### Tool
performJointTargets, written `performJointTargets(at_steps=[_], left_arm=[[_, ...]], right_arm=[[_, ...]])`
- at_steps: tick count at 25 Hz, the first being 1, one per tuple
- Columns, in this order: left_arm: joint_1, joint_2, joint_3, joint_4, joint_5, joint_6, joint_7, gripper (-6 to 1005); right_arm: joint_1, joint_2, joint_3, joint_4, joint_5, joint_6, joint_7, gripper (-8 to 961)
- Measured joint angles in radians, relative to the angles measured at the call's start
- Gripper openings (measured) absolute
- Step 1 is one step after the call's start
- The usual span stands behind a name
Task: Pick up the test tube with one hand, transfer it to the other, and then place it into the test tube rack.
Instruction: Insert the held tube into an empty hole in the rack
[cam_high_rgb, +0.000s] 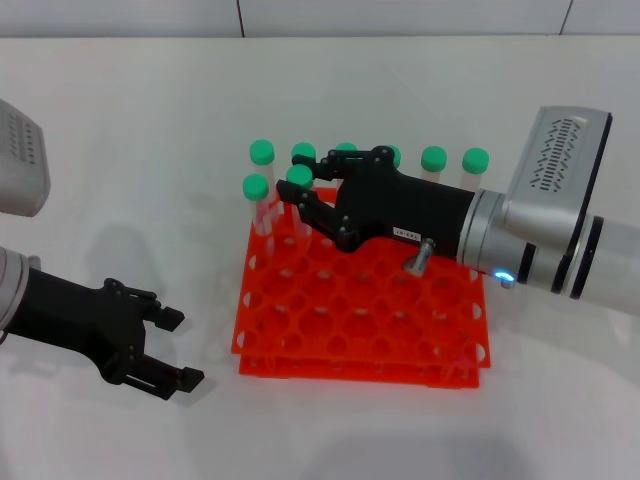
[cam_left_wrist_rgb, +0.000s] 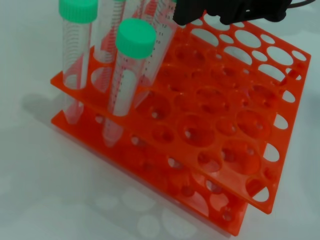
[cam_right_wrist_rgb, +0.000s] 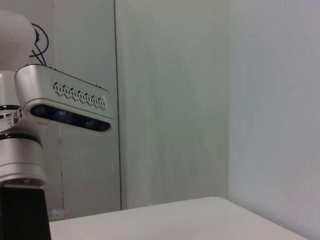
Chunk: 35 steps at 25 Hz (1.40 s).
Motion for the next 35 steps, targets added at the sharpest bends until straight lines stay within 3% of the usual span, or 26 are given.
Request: performJointTargets(at_steps=[35], left_arm=[[0.0, 0.002, 0.0, 0.0, 0.002, -0.001, 0.0, 861]], right_arm=[[0.011, -0.004, 0.0, -0.001, -0.005, -0.006, 0.012, 289]])
